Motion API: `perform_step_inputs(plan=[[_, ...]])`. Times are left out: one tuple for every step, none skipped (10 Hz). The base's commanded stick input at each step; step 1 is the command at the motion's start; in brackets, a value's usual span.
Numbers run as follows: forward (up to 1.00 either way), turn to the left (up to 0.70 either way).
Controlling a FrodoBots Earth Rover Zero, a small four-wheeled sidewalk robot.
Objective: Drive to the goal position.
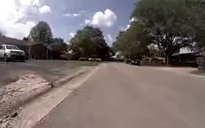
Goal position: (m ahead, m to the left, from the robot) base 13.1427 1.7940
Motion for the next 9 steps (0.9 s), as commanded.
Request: perform_step_inputs(plan=[[1.00, 0.00], [1.00, 0.00], [1.00, 0.00], [1.00, 0.00], [1.00, 0.00], [1.00, 0.00], [1.00, 0.00], [1.00, 0.00], [1.00, 0.00]])
